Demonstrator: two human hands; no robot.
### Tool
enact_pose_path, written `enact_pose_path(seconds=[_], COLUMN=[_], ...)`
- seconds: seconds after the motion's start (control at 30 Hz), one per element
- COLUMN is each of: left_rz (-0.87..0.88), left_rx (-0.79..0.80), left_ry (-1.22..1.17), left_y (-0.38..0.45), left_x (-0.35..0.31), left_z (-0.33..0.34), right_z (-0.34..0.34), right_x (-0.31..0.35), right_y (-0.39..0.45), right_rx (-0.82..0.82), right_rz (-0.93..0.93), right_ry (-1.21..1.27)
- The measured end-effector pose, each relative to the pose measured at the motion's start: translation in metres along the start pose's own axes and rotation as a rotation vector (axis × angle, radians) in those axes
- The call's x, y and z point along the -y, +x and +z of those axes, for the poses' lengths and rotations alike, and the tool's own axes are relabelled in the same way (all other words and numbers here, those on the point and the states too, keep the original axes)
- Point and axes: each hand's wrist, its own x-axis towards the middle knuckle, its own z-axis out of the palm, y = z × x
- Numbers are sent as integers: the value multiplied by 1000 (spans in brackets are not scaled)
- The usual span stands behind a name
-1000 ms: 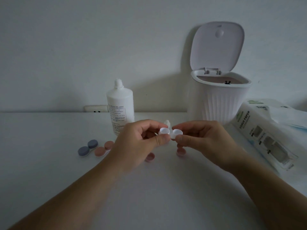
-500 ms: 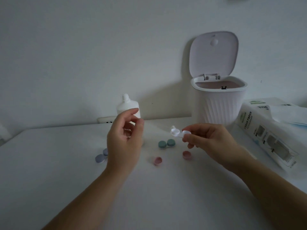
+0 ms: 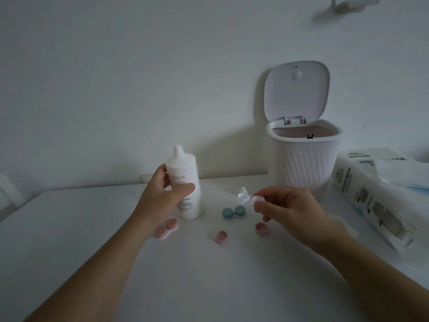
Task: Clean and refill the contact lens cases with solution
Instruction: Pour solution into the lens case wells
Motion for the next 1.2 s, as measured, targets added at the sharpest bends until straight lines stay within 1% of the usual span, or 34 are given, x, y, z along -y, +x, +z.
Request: enact_pose_path(seconds=[0.13,0.3,0.5,0.63,0.8,0.97,1.07,1.2], left_rz=[92,176,431,642,810,895,932,975], left_rx=[-15,-61,-125,-136,-99,-125,-142,-138], left_ry=[0,-29,174,379,530,642,673,700], left_y=[5,11,11,8,11,14,17,21], left_x=[13,26,30,31,34,35,37,39], left_z=[1,5,4,2,3,3,2,2], right_z=[0,2,2,3,4,3,4,5], right_x=[-3,-7,-5,-4,1,5,5,3], right_y=[1,3,1,-1,-3,-4,-5,-4], right_rx=[-7,4,39,57,67,65,46,73], right_rz=[-9,-21,-44,-35,-52,-74,-62,-48], right_ry=[20,-16,-12,26,85,121,124,116])
